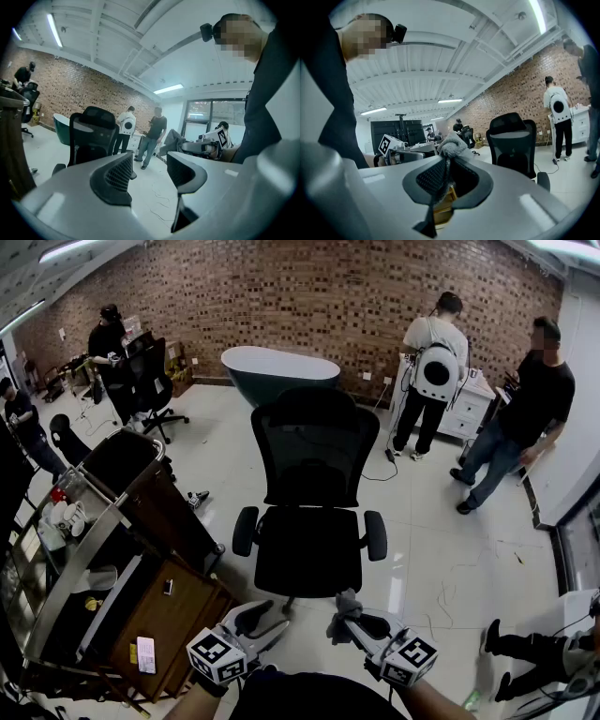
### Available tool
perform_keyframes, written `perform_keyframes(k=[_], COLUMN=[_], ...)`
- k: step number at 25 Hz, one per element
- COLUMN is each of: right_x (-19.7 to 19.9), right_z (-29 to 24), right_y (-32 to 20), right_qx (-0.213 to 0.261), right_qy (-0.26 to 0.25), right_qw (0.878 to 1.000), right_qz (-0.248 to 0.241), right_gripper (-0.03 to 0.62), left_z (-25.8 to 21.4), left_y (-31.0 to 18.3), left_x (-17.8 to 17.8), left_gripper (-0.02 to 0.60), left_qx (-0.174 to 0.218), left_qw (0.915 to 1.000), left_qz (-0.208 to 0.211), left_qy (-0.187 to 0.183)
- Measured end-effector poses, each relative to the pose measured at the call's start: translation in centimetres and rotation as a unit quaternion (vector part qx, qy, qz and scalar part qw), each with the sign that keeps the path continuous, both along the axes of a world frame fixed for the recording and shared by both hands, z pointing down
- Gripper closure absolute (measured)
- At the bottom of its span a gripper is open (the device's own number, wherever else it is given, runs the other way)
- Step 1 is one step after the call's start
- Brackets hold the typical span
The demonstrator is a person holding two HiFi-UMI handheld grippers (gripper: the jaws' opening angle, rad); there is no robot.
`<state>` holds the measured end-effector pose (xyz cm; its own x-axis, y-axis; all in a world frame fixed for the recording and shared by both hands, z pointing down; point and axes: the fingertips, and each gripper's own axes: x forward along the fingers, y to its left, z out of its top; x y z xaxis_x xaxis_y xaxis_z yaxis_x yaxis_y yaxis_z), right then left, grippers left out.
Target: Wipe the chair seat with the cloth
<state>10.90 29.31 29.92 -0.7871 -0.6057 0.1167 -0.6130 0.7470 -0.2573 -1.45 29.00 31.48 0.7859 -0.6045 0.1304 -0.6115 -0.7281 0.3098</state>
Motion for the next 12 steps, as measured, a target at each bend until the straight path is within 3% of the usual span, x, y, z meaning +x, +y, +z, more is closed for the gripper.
perform_keyframes(k=[12], right_x=[-0.1], right_z=[2.1], right_y=[-3.4], right_qx=[-0.015], right_qy=[0.009], right_qw=[1.0], right_qz=[-0.023], right_gripper=[0.554], left_z=[2.4], left_y=[-2.6], left_x=[0.3], left_gripper=[0.33], left_qx=[-0.029], left_qw=[0.9995], left_qz=[-0.012], left_qy=[-0.003])
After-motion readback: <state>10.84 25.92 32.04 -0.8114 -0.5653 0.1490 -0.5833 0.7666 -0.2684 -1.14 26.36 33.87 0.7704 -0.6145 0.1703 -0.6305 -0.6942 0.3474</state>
